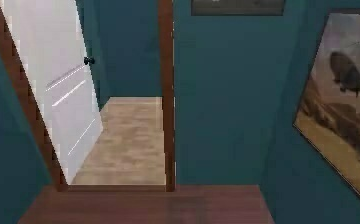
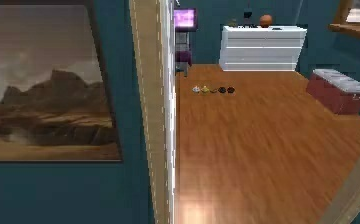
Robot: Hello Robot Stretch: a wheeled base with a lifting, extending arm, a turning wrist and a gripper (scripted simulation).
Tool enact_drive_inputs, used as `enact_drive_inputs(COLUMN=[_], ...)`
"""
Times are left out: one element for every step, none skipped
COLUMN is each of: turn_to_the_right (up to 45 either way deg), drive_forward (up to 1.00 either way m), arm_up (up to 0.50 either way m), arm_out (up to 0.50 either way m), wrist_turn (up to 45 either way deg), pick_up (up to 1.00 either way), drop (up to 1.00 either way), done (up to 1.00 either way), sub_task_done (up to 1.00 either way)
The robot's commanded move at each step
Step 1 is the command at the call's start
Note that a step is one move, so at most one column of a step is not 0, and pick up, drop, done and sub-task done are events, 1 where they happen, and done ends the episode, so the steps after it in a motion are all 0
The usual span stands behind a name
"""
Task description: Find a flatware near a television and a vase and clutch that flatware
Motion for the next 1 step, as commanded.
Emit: enact_drive_inputs(turn_to_the_right=[45.0], drive_forward=[0.00], arm_up=[0.00], arm_out=[0.00], wrist_turn=[0.0], pick_up=[0.00], drop=[0.00], done=[0.00], sub_task_done=[0.00])
